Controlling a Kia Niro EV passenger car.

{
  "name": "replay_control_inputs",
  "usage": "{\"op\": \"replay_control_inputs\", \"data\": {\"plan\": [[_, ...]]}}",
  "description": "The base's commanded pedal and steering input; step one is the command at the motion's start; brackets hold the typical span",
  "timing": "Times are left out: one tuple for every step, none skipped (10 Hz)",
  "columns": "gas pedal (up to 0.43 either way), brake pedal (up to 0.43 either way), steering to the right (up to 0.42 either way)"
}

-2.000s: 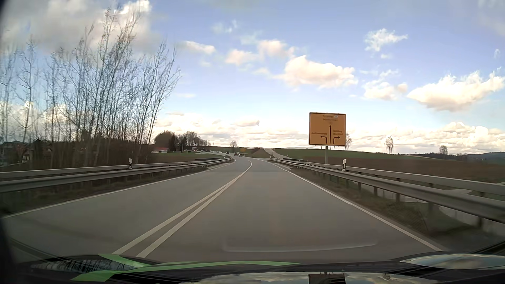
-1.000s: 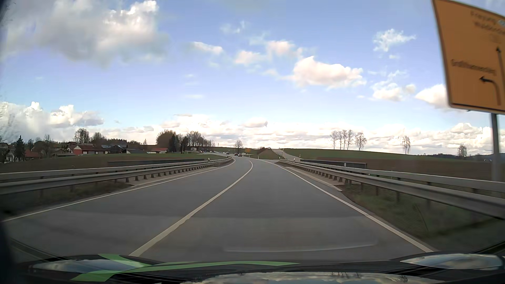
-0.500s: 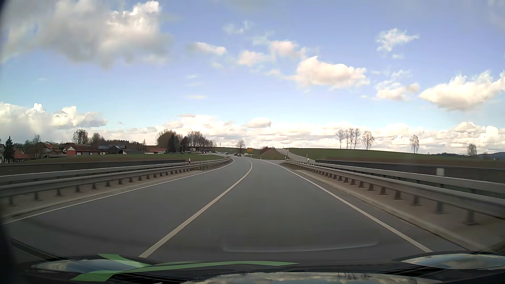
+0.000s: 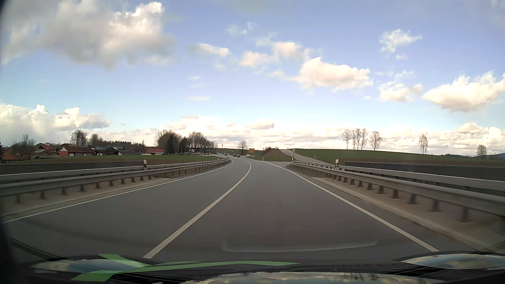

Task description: Follow the waypoints while adhering to traffic rules and regulations

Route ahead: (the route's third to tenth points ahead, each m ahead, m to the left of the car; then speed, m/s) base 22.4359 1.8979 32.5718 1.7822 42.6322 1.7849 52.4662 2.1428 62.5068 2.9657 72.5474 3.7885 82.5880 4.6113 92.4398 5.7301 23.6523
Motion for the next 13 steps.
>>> {"op": "replay_control_inputs", "data": {"plan": [[0.138,0.0,-0.007],[0.138,0.0,-0.007],[0.138,0.0,-0.007],[0.138,0.0,-0.007],[0.138,0.0,-0.007],[0.138,0.0,-0.008],[0.138,0.0,-0.008],[0.138,0.0,-0.008],[0.138,0.0,-0.008],[0.138,0.0,-0.008],[0.138,0.0,-0.009],[0.138,0.0,-0.009],[0.138,0.0,-0.01]]}}
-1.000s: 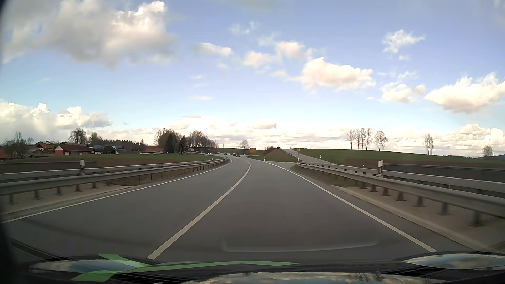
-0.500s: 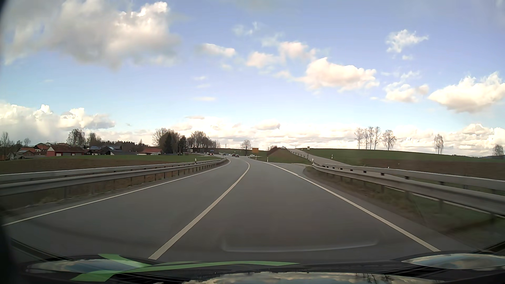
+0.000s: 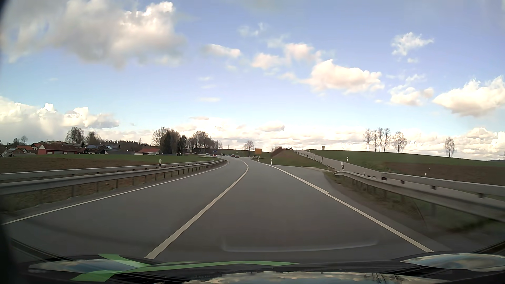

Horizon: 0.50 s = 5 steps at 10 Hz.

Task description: Follow the waypoints while adhering to traffic rules and regulations

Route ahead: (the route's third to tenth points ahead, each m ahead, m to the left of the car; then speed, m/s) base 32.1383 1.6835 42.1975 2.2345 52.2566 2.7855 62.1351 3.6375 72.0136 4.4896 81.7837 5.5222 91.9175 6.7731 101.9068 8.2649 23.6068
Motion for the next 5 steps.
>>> {"op": "replay_control_inputs", "data": {"plan": [[0.138,0.0,-0.011],[0.138,0.0,-0.011],[0.138,0.0,-0.013],[0.138,0.0,-0.013],[0.138,0.0,-0.013]]}}
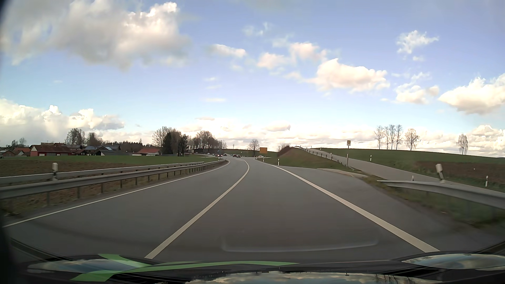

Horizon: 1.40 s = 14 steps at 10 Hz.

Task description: Follow the waypoints while adhering to traffic rules and regulations

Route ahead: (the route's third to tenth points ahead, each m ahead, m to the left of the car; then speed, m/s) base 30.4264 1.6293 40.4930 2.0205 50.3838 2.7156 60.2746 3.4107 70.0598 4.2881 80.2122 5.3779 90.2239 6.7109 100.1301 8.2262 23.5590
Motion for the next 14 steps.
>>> {"op": "replay_control_inputs", "data": {"plan": [[0.138,0.0,-0.014],[0.138,0.0,-0.013],[0.138,0.0,-0.013],[0.138,0.0,-0.012],[0.138,0.0,-0.011],[0.138,0.0,-0.012],[0.138,0.0,-0.011],[0.138,0.0,-0.011],[0.138,0.0,-0.011],[0.138,0.0,-0.011],[0.138,0.0,-0.011],[0.138,0.0,-0.01],[0.138,0.0,-0.01],[0.138,0.0,-0.01]]}}
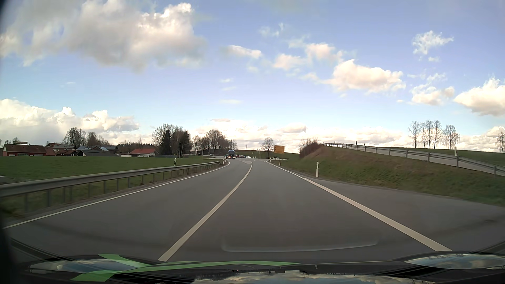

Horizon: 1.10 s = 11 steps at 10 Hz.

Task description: Follow the waypoints while adhering to traffic rules and regulations

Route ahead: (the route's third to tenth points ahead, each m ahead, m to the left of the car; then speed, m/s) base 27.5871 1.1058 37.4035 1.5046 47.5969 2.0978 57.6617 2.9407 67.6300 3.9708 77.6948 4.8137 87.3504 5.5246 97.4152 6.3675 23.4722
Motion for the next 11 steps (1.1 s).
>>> {"op": "replay_control_inputs", "data": {"plan": [[0.138,0.0,-0.009],[0.138,0.0,-0.009],[0.138,0.0,-0.01],[0.138,0.0,-0.009],[0.138,0.0,-0.009],[0.138,0.0,-0.009],[0.138,0.0,-0.008],[0.138,0.0,-0.008],[0.138,0.0,-0.008],[0.138,0.0,-0.008],[0.138,0.0,-0.008]]}}
